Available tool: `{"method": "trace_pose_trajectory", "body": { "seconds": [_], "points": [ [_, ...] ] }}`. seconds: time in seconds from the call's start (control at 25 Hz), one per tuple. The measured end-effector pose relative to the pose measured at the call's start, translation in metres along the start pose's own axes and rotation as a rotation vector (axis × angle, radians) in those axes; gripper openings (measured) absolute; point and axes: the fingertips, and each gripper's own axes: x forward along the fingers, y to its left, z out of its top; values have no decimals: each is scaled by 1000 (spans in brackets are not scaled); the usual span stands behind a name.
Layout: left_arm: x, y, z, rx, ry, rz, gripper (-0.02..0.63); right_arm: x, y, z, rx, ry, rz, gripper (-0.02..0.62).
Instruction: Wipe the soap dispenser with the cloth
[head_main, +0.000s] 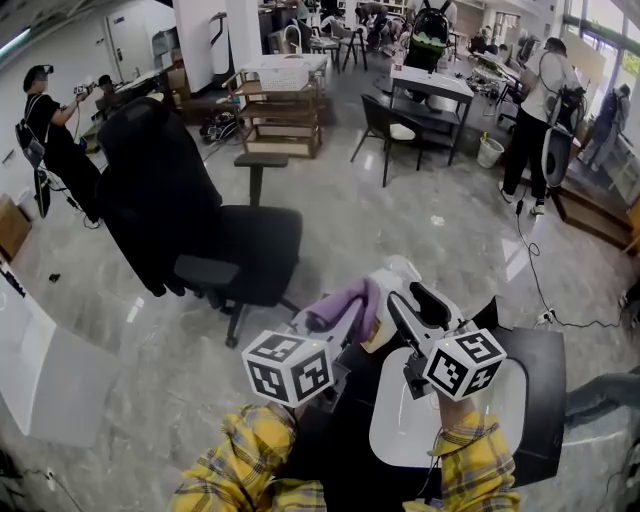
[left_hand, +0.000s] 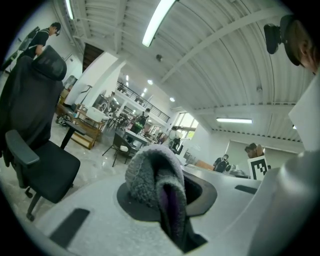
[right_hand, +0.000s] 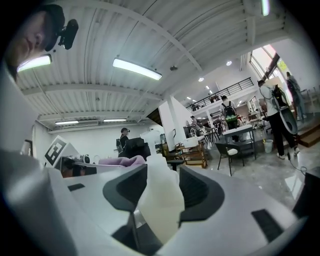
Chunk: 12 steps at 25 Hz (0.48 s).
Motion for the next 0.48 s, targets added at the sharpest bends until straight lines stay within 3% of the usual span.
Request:
{"method": "trace_pose_trajectory", "body": {
  "seconds": [0.48],
  "points": [
    [10,-5,-26,129,52,33,49,2,-1,-5,13,30,5,169]
  ]
}}
